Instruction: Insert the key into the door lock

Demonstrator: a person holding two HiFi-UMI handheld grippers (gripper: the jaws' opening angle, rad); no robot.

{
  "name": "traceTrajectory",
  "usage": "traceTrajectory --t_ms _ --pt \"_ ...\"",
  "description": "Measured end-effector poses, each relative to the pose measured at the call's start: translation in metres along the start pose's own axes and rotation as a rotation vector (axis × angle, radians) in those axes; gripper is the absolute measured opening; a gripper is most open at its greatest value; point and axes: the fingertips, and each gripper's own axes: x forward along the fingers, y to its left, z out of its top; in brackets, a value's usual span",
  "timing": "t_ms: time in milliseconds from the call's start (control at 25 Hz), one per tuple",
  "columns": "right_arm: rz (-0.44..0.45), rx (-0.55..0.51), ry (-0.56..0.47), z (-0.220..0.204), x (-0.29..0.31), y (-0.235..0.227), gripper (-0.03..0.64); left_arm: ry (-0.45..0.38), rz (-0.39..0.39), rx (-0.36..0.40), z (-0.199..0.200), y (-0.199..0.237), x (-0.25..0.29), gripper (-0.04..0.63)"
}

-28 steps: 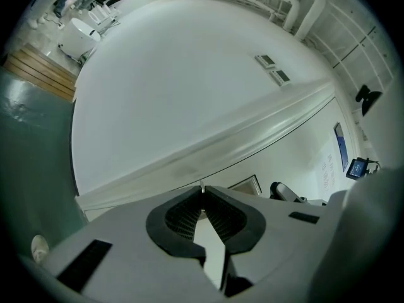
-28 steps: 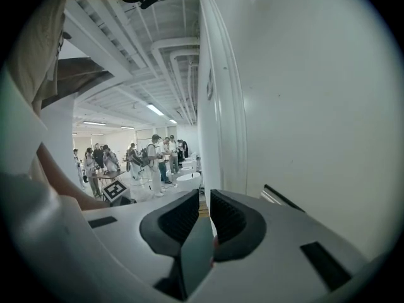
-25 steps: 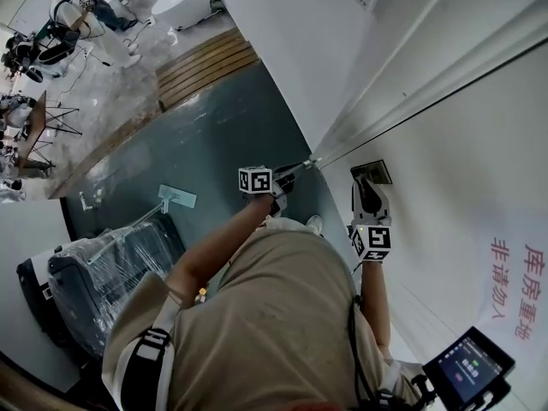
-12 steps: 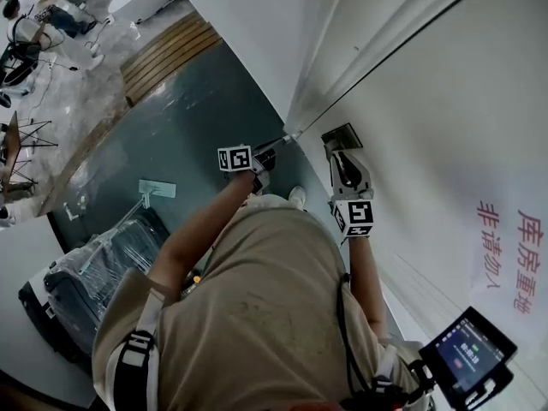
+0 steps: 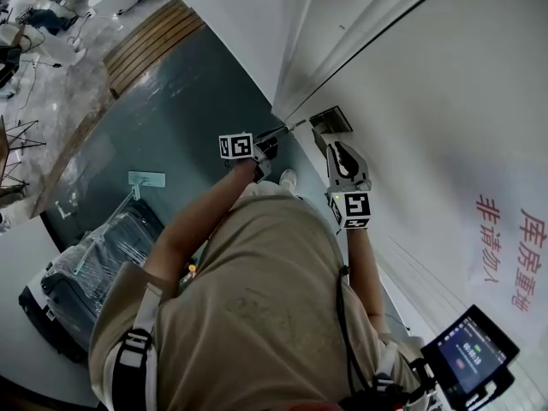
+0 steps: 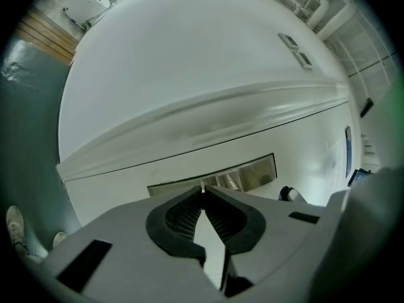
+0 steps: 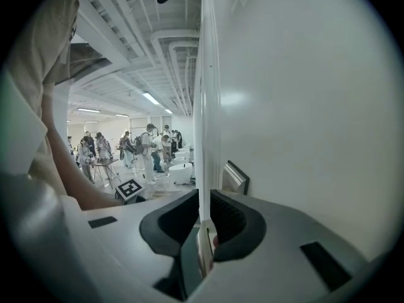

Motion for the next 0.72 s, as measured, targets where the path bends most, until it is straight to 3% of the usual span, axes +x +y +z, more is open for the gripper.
traceTrajectory --t_ms 240,720 --pt "-0.006 -0.015 0.022 -0.009 -0.004 0.002 0.061 0.023 -0.018 -0.016 -0.022 0.000 0.013 0.034" --pt "0.013 -0.046 0.049 -0.012 -0.004 0.007 0.061 -0.016 -0.044 -0.019 -0.035 -0.010 0.031 0.034"
